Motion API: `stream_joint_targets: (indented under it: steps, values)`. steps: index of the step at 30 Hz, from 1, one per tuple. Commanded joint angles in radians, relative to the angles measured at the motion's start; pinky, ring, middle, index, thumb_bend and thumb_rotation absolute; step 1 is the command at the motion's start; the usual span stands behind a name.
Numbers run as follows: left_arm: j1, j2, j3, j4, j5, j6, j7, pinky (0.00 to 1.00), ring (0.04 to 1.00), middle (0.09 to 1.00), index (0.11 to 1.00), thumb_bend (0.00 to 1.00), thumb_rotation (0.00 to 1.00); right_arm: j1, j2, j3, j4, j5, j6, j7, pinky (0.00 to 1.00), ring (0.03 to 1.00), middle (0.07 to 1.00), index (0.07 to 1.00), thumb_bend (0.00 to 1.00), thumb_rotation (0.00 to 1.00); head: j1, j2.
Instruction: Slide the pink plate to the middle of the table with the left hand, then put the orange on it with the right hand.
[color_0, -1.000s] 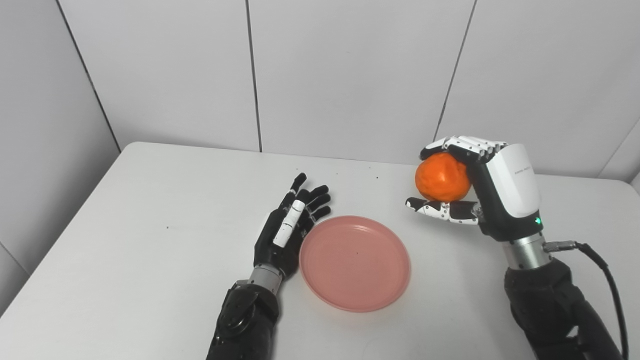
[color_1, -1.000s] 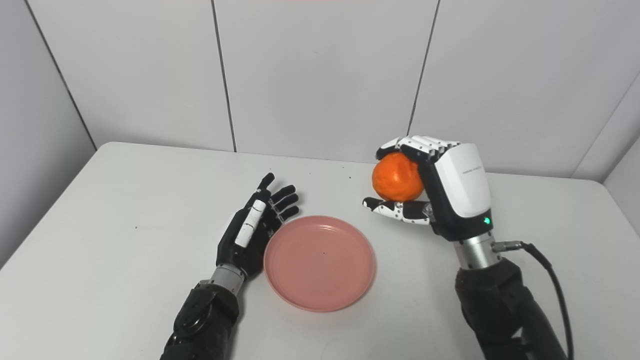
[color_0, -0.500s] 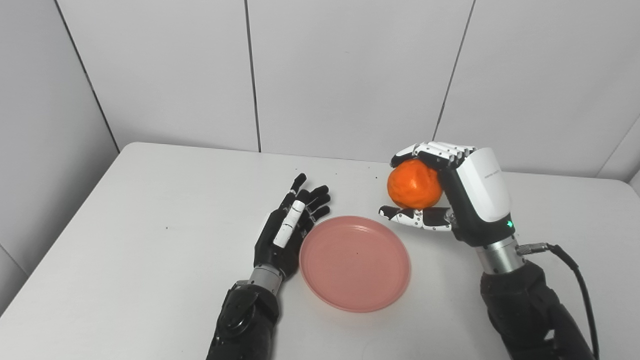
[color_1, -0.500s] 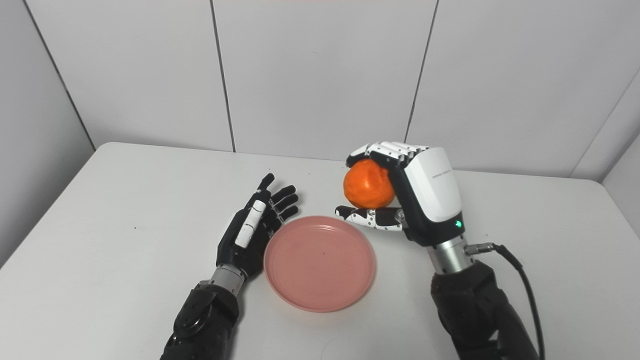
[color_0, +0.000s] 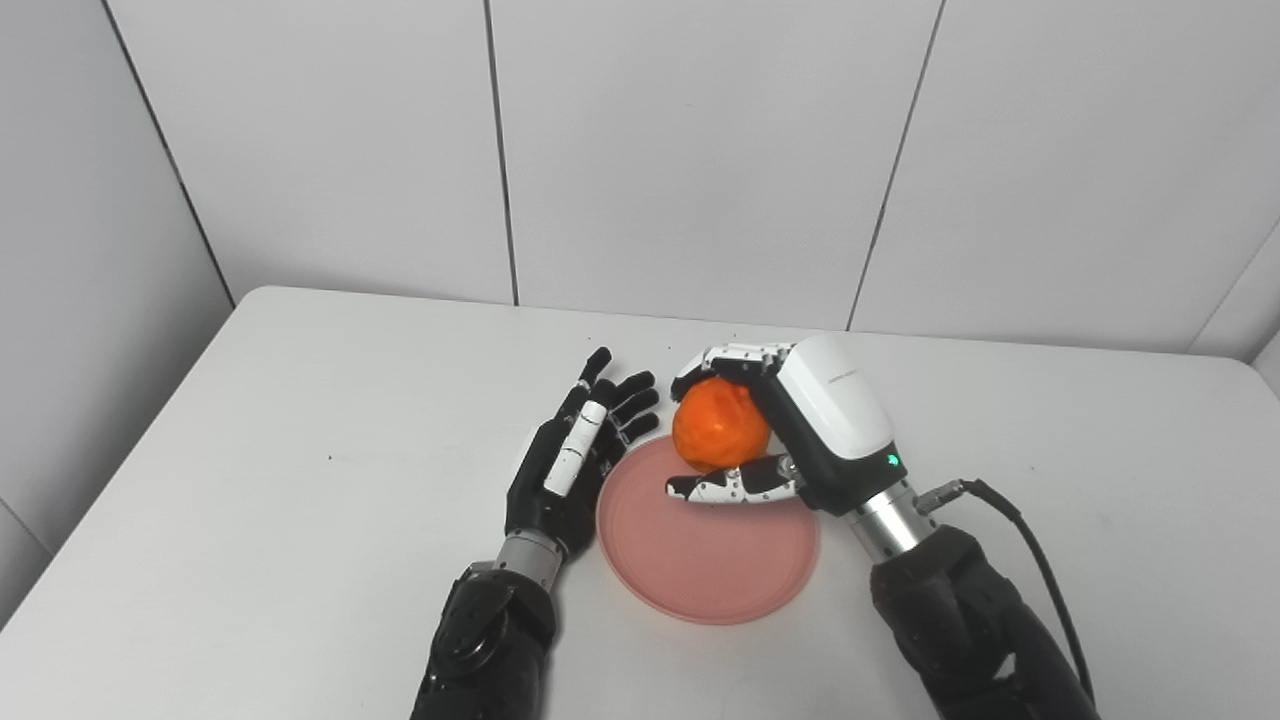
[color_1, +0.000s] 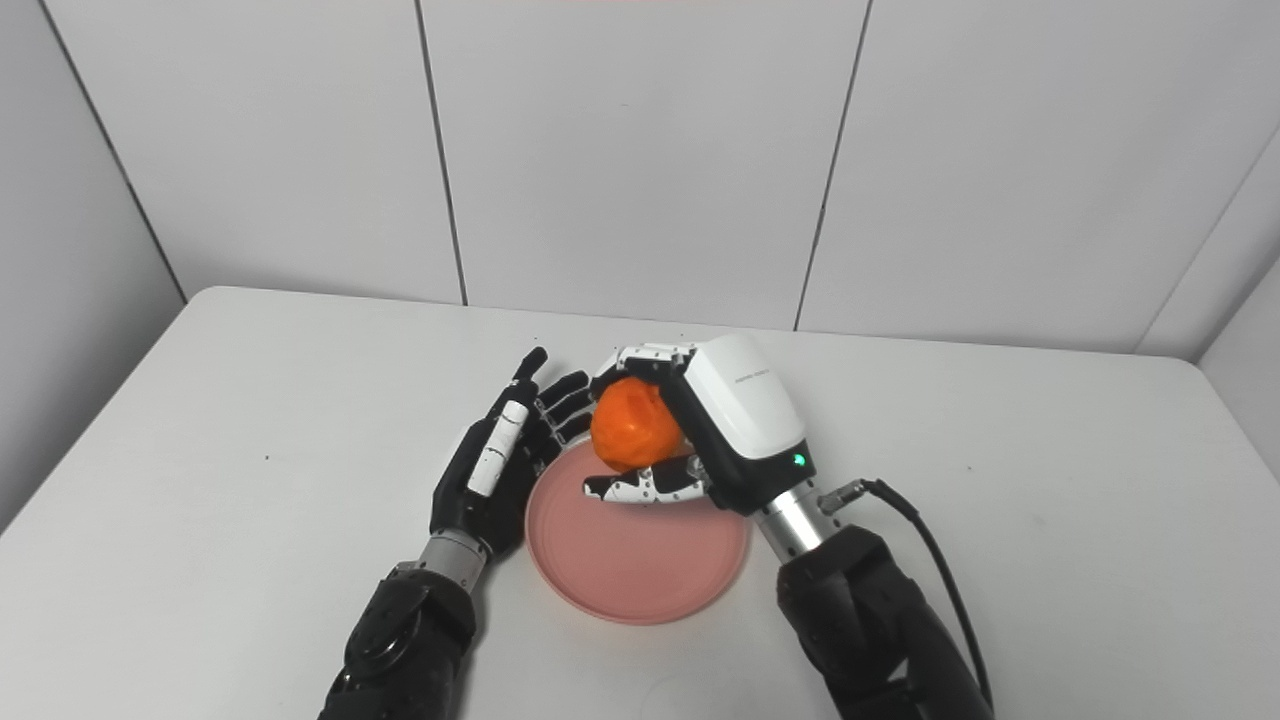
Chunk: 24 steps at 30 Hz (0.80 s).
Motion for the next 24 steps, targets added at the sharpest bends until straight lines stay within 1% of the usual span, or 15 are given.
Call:
stream_joint_targets:
  steps: [1, 6, 8, 13, 18, 24]
  values:
    - [0.064, 0.001, -0.002, 0.043, 0.001, 0.027, -0.001, 0.83, 0.836, 0.816, 0.963, 0.81, 0.59, -0.064, 0.001, 0.001, -0.01, -0.013, 0.014, 0.008, 0.24, 0.317, 0.482, 0.493, 0.52, 0.01, 0.0, 0.001]
    - [0.063, 0.002, 0.003, 0.049, -0.011, 0.028, -0.01, 0.86, 0.842, 0.829, 0.969, 0.8, 0.58, -0.114, -0.009, 0.021, 0.038, -0.013, 0.009, 0.075, 0.26, 0.333, 0.481, 0.493, 0.52, 0.01, -0.001, 0.003]
    - [0.061, 0.001, 0.004, 0.05, -0.012, 0.029, -0.009, 0.86, 0.845, 0.831, 0.967, 0.8, 0.58, -0.134, -0.015, 0.027, 0.051, -0.007, 0.005, 0.104, 0.28, 0.343, 0.481, 0.493, 0.52, 0.01, -0.003, 0.01]
    - [0.054, 0.004, 0.004, 0.064, -0.006, 0.02, -0.007, 0.85, 0.844, 0.83, 0.974, 0.8, 0.6, -0.19, -0.045, 0.057, 0.094, 0.005, -0.033, 0.169, 0.32, 0.372, 0.483, 0.493, 0.52, 0.01, -0.007, 0.017]
    - [0.05, 0.005, 0.004, 0.059, -0.005, 0.022, -0.006, 0.84, 0.834, 0.834, 0.982, 0.8, 0.61, -0.236, -0.072, 0.091, 0.101, 0.013, -0.031, 0.249, 0.33, 0.383, 0.483, 0.494, 0.52, 0.01, -0.016, 0.023]
    - [0.048, 0.014, 0.006, 0.051, -0.015, 0.022, -0.018, 0.87, 0.852, 0.84, 0.969, 0.8, 0.62, -0.281, -0.087, 0.12, 0.142, 0.021, -0.049, 0.292, 0.35, 0.403, 0.485, 0.494, 0.52, 0.01, -0.037, 0.04]
